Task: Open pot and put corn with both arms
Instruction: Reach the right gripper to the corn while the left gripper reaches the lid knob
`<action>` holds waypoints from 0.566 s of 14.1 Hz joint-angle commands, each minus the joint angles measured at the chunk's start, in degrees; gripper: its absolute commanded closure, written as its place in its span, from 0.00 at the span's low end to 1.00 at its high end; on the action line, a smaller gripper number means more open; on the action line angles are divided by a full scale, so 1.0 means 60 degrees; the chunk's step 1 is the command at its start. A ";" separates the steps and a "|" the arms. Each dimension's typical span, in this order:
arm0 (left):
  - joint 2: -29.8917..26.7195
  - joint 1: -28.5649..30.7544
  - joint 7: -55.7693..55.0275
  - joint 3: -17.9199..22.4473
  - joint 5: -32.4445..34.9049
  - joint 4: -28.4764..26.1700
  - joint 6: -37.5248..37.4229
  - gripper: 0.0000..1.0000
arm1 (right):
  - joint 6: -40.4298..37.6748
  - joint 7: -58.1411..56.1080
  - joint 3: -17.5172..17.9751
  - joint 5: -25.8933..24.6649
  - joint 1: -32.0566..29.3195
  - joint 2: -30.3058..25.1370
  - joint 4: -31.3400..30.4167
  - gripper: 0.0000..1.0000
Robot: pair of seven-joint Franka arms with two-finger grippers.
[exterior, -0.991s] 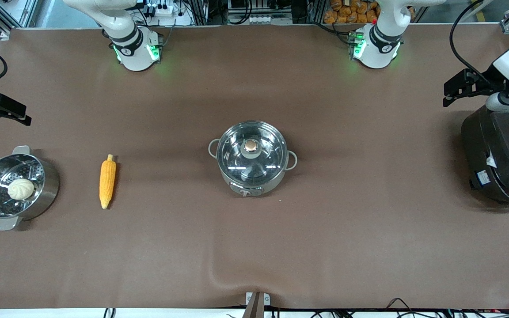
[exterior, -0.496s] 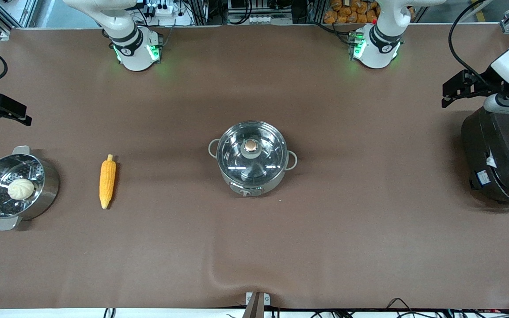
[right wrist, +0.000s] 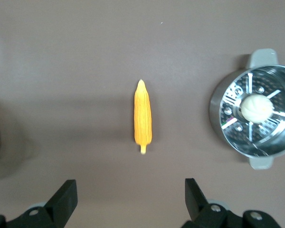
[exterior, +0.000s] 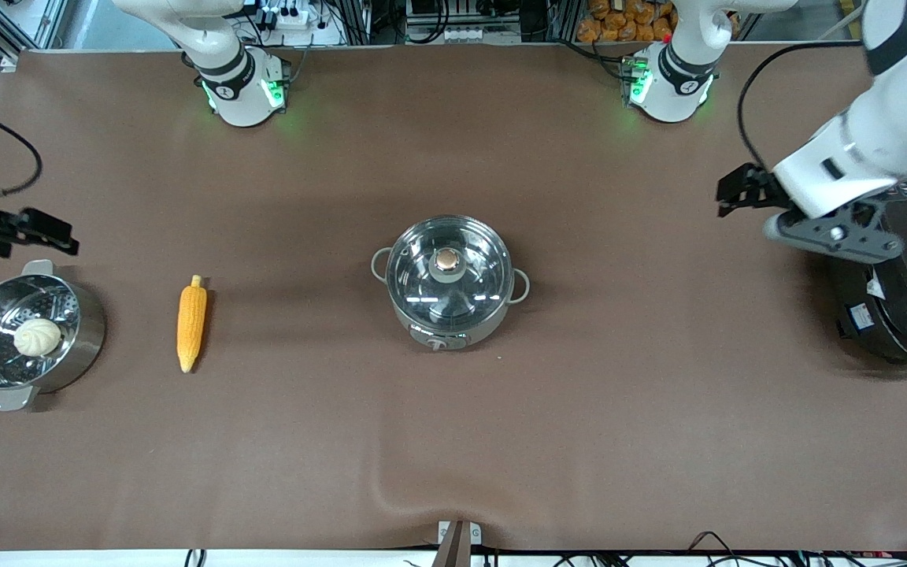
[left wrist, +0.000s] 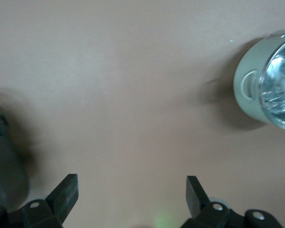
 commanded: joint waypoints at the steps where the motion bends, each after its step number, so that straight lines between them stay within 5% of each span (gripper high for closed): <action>1: 0.0954 -0.0736 -0.1327 0.0043 -0.0189 0.0823 0.0273 0.00 | 0.1031 0.0147 0.0067 0.0077 0.0299 0.0133 -0.1092 0.00; 4: 0.1526 -0.1482 -0.2368 -0.0016 -0.0320 0.0824 0.1080 0.00 | 0.1221 0.0191 0.0067 0.0077 0.0417 0.0456 -0.1676 0.00; 8: 0.2419 -0.3108 -0.4798 0.0028 -0.0291 0.0838 0.2514 0.00 | 0.4408 0.0191 0.0067 0.0019 0.0520 0.0618 -0.4002 0.00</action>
